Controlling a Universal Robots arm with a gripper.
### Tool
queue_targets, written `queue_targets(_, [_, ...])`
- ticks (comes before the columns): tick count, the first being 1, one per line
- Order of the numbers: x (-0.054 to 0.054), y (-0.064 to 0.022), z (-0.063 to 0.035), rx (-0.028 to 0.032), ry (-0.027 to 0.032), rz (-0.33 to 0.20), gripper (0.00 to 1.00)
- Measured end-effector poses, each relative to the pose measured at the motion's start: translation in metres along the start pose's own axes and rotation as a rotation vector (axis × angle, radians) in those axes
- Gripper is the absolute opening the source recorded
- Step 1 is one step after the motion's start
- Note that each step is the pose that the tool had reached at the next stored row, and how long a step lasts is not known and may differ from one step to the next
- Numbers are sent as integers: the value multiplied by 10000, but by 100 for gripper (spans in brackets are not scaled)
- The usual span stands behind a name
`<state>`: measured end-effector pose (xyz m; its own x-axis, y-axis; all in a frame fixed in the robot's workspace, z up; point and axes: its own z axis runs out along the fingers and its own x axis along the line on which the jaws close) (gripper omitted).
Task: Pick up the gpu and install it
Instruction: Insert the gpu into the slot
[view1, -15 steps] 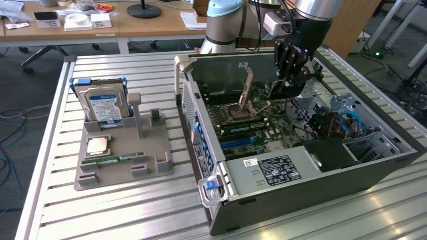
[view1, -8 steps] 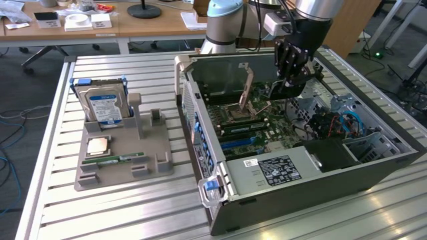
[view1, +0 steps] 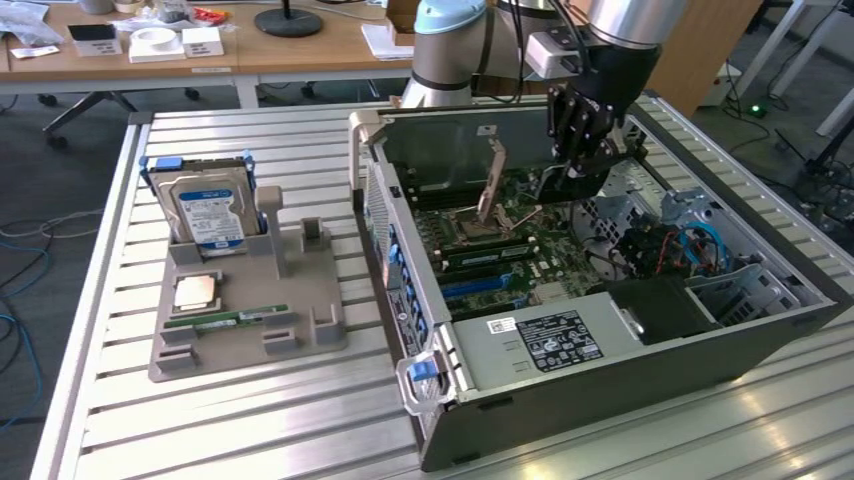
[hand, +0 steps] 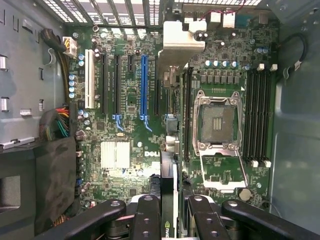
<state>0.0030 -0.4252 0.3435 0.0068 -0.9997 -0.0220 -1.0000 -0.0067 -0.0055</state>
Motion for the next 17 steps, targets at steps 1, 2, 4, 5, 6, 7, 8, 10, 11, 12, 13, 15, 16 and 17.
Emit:
queue_targets(1, [0,1,0,0,0,0,26])
queue_targets(2, [0,4,3,1,-3,0,26])
queue_targets(4, [0,5,8,1,-4,0,26])
queue_targets(5, [0,6,9,1,-3,0,26])
queue_targets(6, [0,9,12,2,-4,1,26])
queue_targets(7, [0,12,13,2,-4,3,26])
queue_targets(8, [0,16,15,2,-3,2,26])
queue_targets(10, [0,28,21,6,-4,0,26])
queue_targets(11, [1,36,22,8,-2,0,26])
queue_targets(12, [1,43,24,10,-1,0,26])
queue_targets(13, [1,50,25,13,-2,0,26])
queue_targets(15, [2,63,28,16,-4,0,26])
queue_targets(16, [2,68,29,18,-3,0,26])
queue_targets(17, [3,72,29,18,-3,0,26])
